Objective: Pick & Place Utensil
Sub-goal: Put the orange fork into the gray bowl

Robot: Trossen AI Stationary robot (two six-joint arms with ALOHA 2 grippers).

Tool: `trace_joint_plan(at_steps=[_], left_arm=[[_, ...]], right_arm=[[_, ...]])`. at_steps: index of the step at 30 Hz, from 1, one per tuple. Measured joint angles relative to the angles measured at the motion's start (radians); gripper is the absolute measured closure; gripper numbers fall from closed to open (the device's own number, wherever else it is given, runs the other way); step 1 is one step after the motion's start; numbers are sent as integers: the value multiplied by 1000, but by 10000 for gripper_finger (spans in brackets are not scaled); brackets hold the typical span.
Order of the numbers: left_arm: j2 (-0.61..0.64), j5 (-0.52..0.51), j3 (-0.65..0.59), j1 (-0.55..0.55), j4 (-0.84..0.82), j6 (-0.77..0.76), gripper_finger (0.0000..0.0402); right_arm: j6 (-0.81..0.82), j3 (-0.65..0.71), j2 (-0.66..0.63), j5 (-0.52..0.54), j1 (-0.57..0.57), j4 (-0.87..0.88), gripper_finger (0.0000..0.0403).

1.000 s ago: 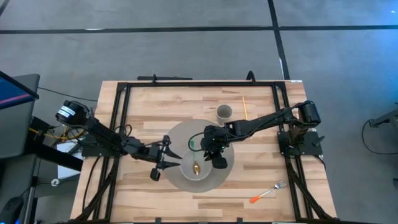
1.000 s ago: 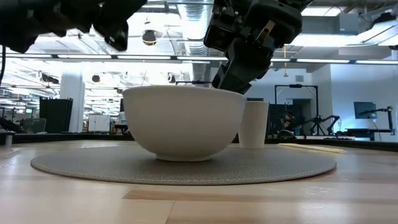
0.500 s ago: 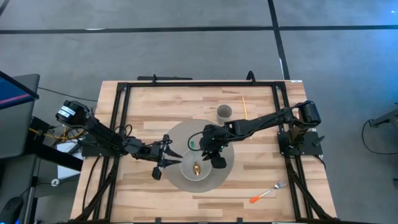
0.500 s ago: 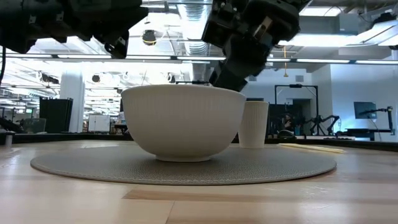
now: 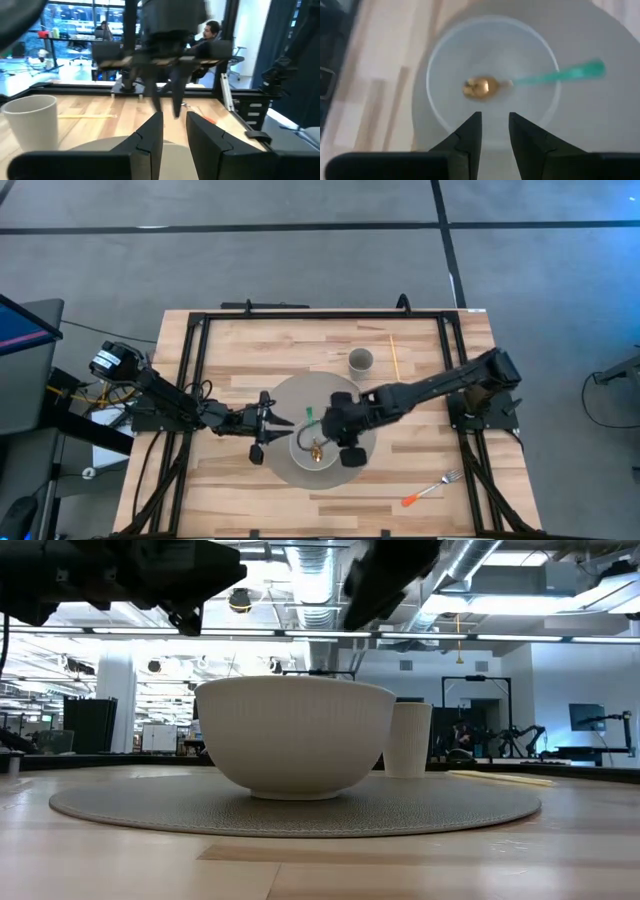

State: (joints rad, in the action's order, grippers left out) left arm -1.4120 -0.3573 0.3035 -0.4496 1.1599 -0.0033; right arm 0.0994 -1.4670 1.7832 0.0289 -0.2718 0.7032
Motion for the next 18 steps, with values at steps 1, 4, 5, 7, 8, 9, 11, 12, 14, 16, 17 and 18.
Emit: trace_joint_plan(at_steps=[1,4,5,7,8,9,11,12,14,16,17,18], left_arm=[[0,-8,0,0,0,7,315],[0,-13,0,0,0,25,315],[0,-13,0,0,1,25,315],[0,-13,0,0,2,26,315],[0,-13,0,0,4,26,315],[0,-13,0,3,7,28,315],[0,-13,0,9,9,50,315],[2,-13,0,12,7,57,315],[6,-13,0,18,10,57,315],[13,-13,0,20,10,58,315],[14,-13,0,20,13,59,315],[19,-13,0,19,7,59,315]], right_arm=[[31,-27,0,45,-21,61,311],[155,-100,-1,170,-85,243,311],[199,-117,-2,191,-105,303,311],[287,-144,-2,204,-145,407,311],[327,-150,-2,204,-166,447,311],[361,-152,-2,203,-189,480,311],[401,-146,-6,202,-238,524,311],[409,-137,-12,203,-263,531,311],[433,-112,-30,209,-312,531,311],[502,-82,-50,213,-360,529,311],[554,-60,-65,213,-383,526,311],[613,-34,-83,213,-408,528,311]])
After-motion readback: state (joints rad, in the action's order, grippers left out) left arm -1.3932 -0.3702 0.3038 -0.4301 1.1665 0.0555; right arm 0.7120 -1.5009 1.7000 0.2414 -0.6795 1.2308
